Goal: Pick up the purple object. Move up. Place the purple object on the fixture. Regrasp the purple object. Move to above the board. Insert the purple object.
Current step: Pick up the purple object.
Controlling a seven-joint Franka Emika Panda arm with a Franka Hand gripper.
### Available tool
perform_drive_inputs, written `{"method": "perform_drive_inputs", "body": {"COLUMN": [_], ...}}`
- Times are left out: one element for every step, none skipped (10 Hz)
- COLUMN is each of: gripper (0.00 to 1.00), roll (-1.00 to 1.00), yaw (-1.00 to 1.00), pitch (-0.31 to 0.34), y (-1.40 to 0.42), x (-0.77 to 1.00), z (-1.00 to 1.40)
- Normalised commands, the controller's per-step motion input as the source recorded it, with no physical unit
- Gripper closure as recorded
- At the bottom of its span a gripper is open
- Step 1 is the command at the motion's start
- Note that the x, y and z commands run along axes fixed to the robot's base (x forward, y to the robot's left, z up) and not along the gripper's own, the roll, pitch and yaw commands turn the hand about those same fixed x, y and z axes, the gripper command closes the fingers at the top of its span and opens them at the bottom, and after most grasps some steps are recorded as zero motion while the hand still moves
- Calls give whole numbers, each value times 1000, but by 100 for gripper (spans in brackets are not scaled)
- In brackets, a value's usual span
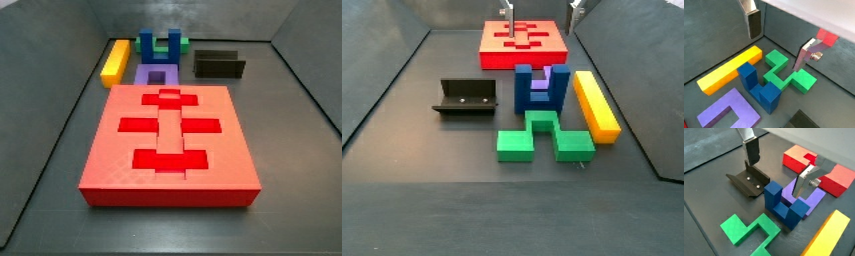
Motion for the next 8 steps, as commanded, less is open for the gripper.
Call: {"method": "perform_drive_inputs", "body": {"gripper": [0,0,0,0,0,0,0,0], "roll": [0,0,27,144,229,210,187,147], "yaw": [0,0,94,146,20,51,154,303], "pitch": [0,0,-11,0,43,0,-3,-26], "y": [-9,-243,-511,-743,-820,-831,-806,-700], "x": [29,114,154,226,186,120,0,0], "z": [-40,-186,-266,-331,-349,-363,-377,-366]}}
